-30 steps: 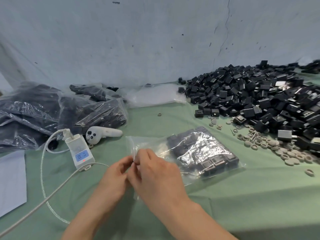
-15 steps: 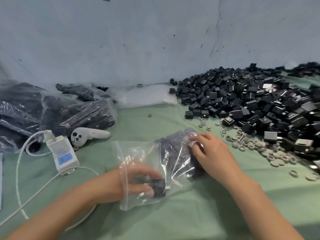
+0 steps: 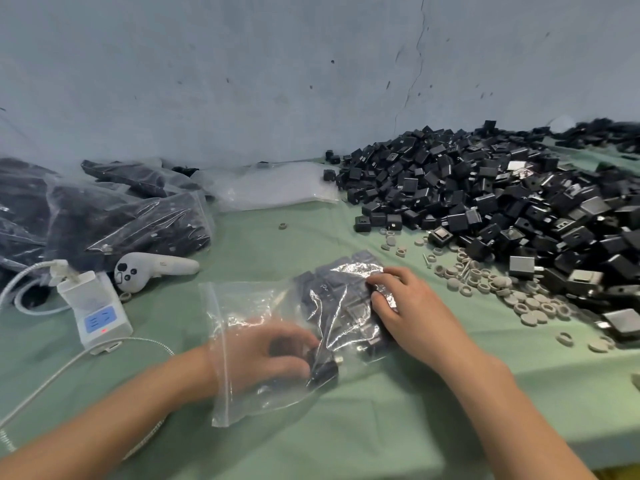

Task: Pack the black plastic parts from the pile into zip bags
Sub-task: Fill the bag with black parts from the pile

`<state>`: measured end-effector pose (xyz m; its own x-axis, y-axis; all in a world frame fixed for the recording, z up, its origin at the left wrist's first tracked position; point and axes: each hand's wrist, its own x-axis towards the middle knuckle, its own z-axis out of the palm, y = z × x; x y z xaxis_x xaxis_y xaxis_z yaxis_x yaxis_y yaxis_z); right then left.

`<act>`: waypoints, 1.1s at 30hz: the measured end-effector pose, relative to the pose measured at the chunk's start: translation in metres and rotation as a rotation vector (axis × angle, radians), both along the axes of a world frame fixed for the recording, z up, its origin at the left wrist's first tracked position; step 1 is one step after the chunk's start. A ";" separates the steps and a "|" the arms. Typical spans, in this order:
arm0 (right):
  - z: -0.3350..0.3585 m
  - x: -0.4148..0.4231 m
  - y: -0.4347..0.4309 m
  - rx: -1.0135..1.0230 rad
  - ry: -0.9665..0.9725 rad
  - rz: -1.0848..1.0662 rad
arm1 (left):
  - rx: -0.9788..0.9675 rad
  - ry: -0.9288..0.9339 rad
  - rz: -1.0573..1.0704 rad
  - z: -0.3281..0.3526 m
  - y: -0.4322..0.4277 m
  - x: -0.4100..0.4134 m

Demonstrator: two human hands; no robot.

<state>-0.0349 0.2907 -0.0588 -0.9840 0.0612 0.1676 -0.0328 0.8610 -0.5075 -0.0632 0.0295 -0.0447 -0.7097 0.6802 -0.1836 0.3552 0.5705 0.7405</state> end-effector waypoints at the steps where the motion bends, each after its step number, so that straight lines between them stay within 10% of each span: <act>1: 0.000 0.000 0.000 -0.001 0.002 -0.002 | -0.026 0.094 -0.022 -0.001 0.002 -0.001; 10: -0.002 0.000 0.000 0.003 0.011 0.002 | -0.366 0.452 0.047 0.002 0.030 -0.004; 17: -0.004 0.004 0.001 -0.081 0.044 -0.020 | -0.219 0.231 0.022 0.003 0.020 -0.009; 26: 0.006 0.009 0.009 -0.543 0.235 -0.226 | 0.761 -0.630 0.894 0.006 -0.061 0.005; 33: 0.010 0.013 0.031 -1.288 0.165 -0.493 | 0.401 -0.244 1.062 0.020 -0.071 -0.003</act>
<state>-0.0221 0.3219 -0.0489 -0.7904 0.5911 -0.1605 -0.0027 -0.2654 -0.9641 -0.0665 -0.0415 -0.0245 -0.9333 -0.1963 -0.3008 -0.3389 0.2042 0.9184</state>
